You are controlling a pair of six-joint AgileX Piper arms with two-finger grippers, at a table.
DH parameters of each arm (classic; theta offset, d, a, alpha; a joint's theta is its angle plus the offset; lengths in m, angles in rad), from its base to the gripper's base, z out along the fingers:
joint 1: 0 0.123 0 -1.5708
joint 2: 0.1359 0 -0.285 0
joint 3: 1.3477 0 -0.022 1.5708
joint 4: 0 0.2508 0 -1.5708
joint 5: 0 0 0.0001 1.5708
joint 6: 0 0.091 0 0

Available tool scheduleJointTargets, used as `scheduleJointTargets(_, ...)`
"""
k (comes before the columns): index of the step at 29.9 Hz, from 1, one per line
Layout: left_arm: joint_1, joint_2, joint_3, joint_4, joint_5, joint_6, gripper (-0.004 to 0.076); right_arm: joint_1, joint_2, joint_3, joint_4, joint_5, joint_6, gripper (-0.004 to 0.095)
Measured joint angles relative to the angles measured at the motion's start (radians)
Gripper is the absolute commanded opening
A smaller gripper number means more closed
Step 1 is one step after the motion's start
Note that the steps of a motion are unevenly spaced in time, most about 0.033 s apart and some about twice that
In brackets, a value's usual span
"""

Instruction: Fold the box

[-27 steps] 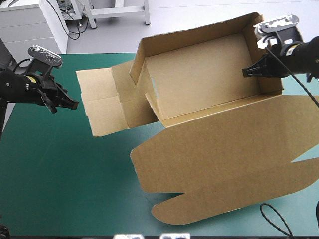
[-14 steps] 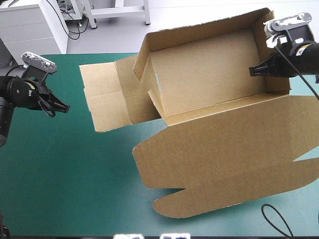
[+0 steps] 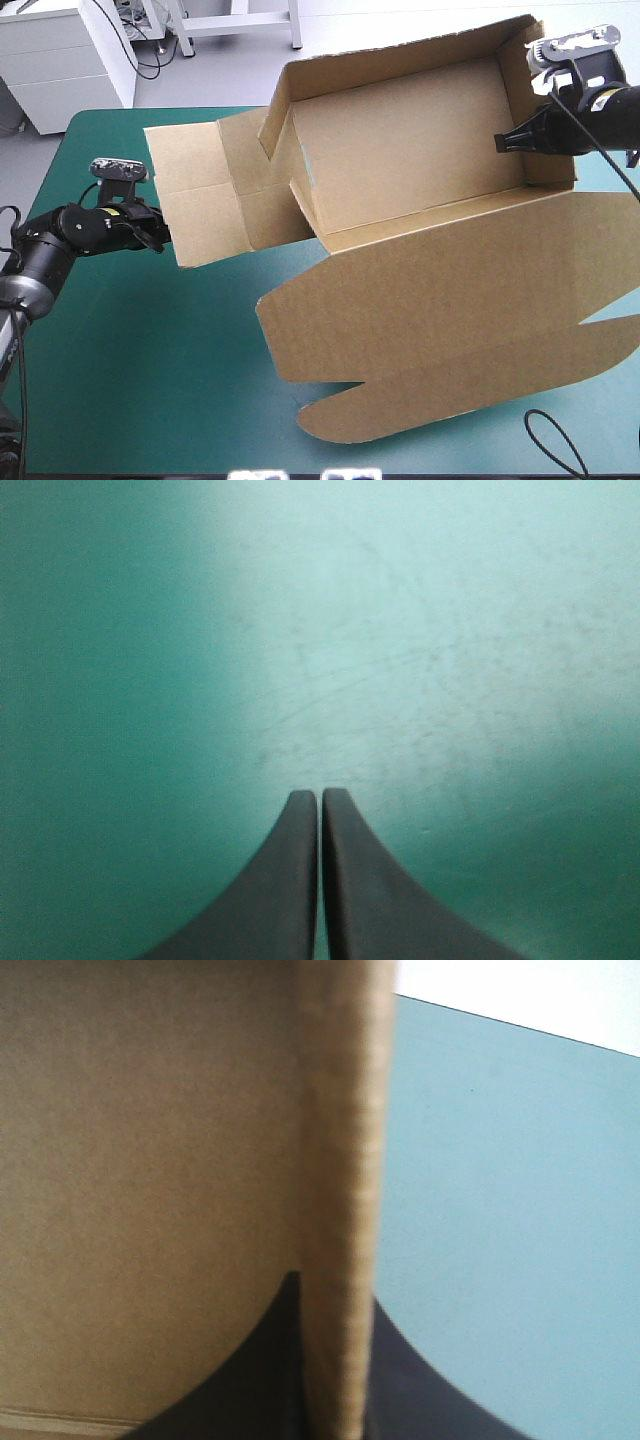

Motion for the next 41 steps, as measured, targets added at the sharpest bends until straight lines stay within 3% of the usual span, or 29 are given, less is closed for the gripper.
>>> scheduleJointTargets(6,0.000,0.080,0.027,-0.422,-0.002,0.302,-0.0008,0.000,0.000,0.000,0.003,0.000,-0.001,-0.0019)
scheduleJointTargets(10,0.000,0.128,0.028,-0.685,0.089,0.529,-0.0008,0.000,0.000,0.000,0.003,0.000,-0.001,-0.0019)
scheduleJointTargets(19,0.000,0.146,0.028,-1.096,0.341,0.784,-0.0008,0.000,0.000,0.000,0.003,0.000,-0.008,-0.0019)
scheduleJointTargets(25,-0.001,0.146,0.028,-1.238,0.531,0.823,-0.0008,0.000,0.000,0.000,0.004,0.000,-0.009,-0.0019)
scheduleJointTargets(41,-0.050,0.146,-0.004,-1.237,0.551,0.751,-0.0008,0.000,0.003,0.000,0.002,0.000,-0.011,-0.0019)
